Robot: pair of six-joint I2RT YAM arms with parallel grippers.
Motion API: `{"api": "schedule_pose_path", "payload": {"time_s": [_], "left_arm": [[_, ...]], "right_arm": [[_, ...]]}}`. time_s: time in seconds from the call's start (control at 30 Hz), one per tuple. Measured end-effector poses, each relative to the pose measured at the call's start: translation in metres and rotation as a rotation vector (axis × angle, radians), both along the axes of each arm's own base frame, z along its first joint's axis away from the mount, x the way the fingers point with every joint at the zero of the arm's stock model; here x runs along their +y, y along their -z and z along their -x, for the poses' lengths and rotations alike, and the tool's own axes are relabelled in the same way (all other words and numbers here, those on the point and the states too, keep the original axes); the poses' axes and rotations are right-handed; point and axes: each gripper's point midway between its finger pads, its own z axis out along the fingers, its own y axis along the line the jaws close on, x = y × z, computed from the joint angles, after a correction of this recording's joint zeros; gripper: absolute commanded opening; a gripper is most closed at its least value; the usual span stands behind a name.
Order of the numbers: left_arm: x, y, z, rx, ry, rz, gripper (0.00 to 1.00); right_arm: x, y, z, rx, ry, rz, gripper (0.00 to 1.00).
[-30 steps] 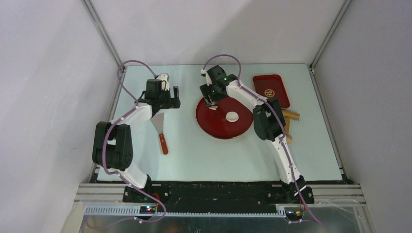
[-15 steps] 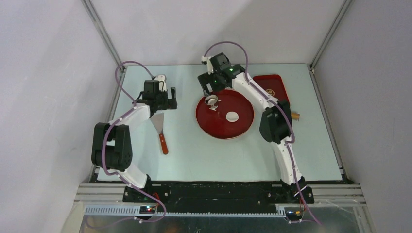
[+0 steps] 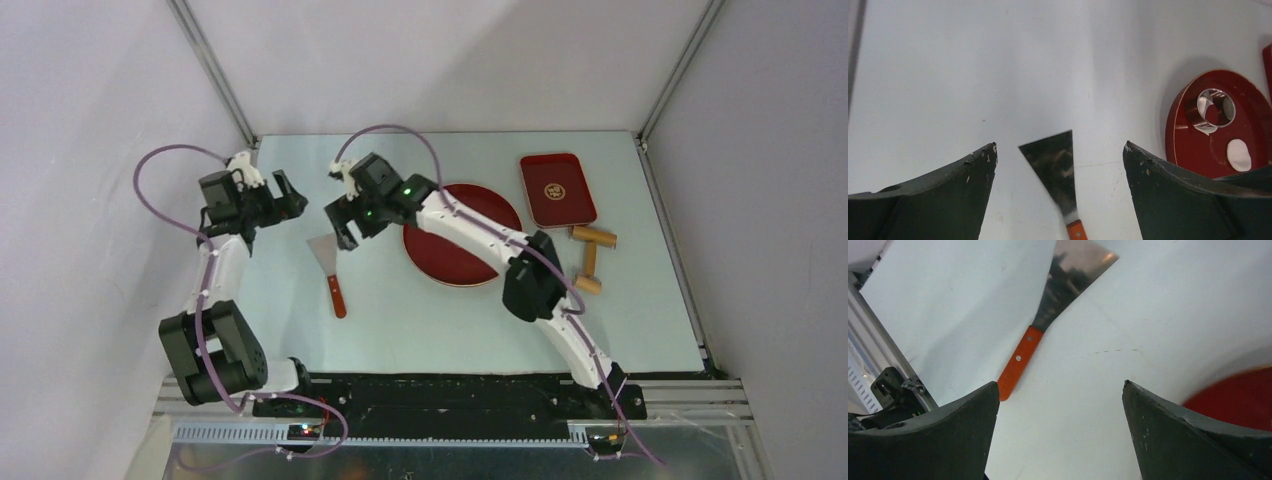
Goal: Roll out the dumpling wrappers from the dough
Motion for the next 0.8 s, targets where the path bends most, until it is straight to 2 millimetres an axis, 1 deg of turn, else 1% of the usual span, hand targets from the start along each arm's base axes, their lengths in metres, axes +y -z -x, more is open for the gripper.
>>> {"api": "schedule_pose_path", "payload": {"time_s": [0.07, 0.13, 0.2, 0.3, 0.43, 0.5, 0.53, 0.63, 0.7, 0.77, 0.8], "left_arm": [[0.015, -0.005, 0.003, -0.015, -0.024, 0.014, 1.0], [0.03, -0.008, 0.007, -0.024, -0.054, 0.03, 1.0], [0.048, -0.009, 0.011, -0.028, -0.093, 0.04, 1.0], [0.074, -0.011, 0.019, -0.036, -0.154, 0.061, 1.0], [0.084, -0.012, 0.023, -0.041, -0.175, 0.069, 1.0], [0.084, -0.013, 0.024, -0.044, -0.172, 0.072, 1.0], [0.083, -0.014, 0.023, -0.045, -0.169, 0.072, 1.0], [0.082, -0.015, 0.025, -0.052, -0.169, 0.068, 1.0], [0.08, -0.016, 0.029, -0.057, -0.169, 0.066, 1.0], [0.079, -0.018, 0.031, -0.065, -0.168, 0.062, 1.0], [0.078, -0.02, 0.032, -0.071, -0.168, 0.059, 1.0]], "right_arm": [[0.018, 0.026, 0.014, 0.05, -0.018, 0.02, 0.94], [0.027, 0.049, 0.028, 0.087, -0.026, 0.052, 0.93], [0.033, 0.063, 0.04, 0.11, -0.029, 0.077, 0.91], [0.042, 0.076, 0.054, 0.12, -0.021, 0.101, 0.87], [0.051, 0.091, 0.069, 0.102, -0.012, 0.138, 0.85], [0.055, 0.105, 0.075, 0.082, -0.01, 0.168, 0.85], [0.055, 0.112, 0.075, 0.075, -0.006, 0.182, 0.85], [0.059, 0.135, 0.089, 0.065, -0.017, 0.232, 0.82], [0.06, 0.147, 0.096, 0.061, -0.028, 0.256, 0.79], [0.063, 0.148, 0.099, 0.048, -0.035, 0.258, 0.71], [0.064, 0.148, 0.1, 0.042, -0.037, 0.257, 0.65]]}}
